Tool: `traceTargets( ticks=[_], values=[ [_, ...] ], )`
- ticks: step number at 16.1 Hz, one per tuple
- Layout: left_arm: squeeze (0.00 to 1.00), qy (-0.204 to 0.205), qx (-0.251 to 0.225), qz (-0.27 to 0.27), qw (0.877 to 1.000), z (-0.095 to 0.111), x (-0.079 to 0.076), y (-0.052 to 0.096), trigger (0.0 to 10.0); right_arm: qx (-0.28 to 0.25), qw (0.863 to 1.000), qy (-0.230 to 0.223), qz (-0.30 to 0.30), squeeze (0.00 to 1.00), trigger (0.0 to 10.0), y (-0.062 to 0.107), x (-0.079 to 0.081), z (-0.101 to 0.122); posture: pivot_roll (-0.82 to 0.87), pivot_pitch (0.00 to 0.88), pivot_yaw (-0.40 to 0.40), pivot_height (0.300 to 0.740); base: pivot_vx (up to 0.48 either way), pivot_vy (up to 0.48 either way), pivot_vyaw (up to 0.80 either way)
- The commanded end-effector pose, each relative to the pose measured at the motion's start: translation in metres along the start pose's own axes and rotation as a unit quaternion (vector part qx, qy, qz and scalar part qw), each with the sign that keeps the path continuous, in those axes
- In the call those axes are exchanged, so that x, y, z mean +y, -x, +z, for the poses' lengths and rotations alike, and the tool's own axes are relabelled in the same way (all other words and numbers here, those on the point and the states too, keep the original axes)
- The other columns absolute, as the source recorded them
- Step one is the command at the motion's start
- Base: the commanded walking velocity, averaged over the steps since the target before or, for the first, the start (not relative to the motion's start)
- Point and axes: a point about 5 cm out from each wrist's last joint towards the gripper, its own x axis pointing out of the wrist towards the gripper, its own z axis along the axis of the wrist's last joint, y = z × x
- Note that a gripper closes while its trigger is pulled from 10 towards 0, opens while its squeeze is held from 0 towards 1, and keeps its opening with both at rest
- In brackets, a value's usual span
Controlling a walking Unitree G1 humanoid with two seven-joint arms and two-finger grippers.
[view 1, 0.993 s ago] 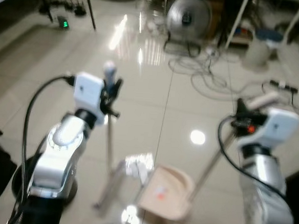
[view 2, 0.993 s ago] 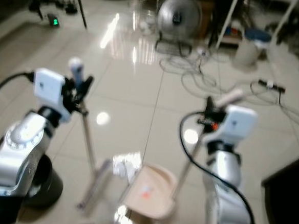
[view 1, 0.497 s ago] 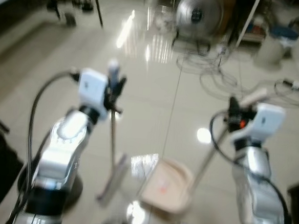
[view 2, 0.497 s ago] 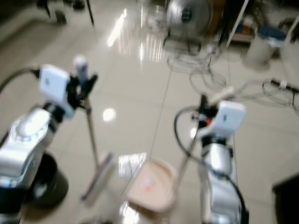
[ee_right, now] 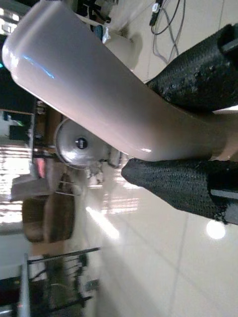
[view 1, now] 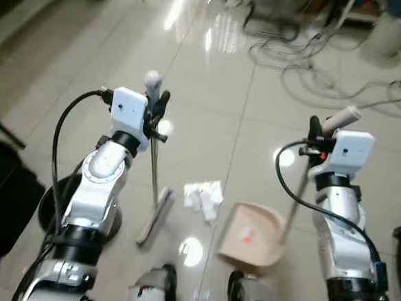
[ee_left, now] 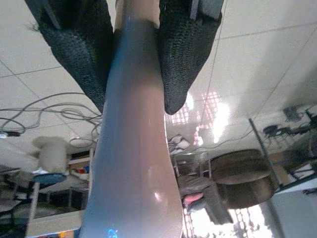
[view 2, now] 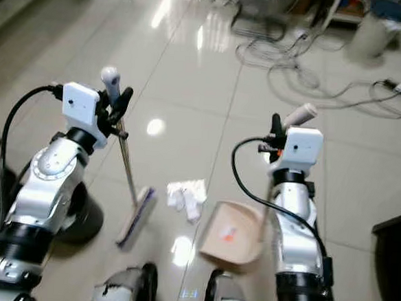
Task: Sweep floor
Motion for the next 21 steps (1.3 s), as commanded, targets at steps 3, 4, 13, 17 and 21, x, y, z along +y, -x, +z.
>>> traceTargets(
  ticks=[3,4,13,17,21],
  values=[
    [0.00,0.027,-0.056,0.027,0.998,0.005,0.001,-0.005,10.0,-0.043,0.998,0.043,0.027,0.00,10.0,-0.007,0.004,0.000,0.11,0.402,0.096,0.740,0.000,0.000,0.00],
    [0.00,0.027,-0.058,0.026,0.998,0.003,0.000,-0.006,10.0,-0.051,0.997,0.044,0.037,0.00,10.0,-0.009,0.010,-0.001,0.11,0.404,0.099,0.740,0.000,0.000,0.00],
    [0.00,0.059,-0.074,-0.036,0.995,-0.004,-0.036,-0.036,10.0,-0.066,0.987,0.028,0.142,0.00,10.0,0.008,0.097,-0.025,0.14,0.406,0.125,0.740,0.000,0.000,0.00],
    [0.00,0.137,-0.121,-0.107,0.977,0.015,-0.074,-0.048,10.0,-0.067,0.987,0.014,0.145,0.00,10.0,0.013,0.107,-0.028,0.13,0.396,0.125,0.740,0.000,0.000,0.00],
    [0.00,0.161,-0.181,-0.175,0.954,0.044,-0.081,-0.054,10.0,-0.069,0.986,0.012,0.150,0.00,10.0,0.012,0.111,-0.028,0.13,0.379,0.120,0.740,0.000,0.000,0.00]
  ],
)
